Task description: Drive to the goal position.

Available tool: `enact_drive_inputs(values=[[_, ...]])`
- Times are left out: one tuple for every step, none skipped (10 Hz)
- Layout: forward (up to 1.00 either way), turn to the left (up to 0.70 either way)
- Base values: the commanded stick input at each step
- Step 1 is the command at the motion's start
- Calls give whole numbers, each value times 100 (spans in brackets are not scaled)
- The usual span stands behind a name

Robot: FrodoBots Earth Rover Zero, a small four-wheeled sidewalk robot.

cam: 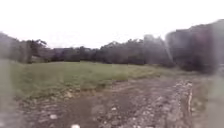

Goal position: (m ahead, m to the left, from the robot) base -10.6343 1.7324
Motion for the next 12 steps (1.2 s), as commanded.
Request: enact_drive_inputs(values=[[70, 35], [70, 35], [70, 35], [70, 35], [70, 35], [70, 35], [70, 35], [70, 35], [70, 35], [70, 35], [70, 35], [70, 35]])
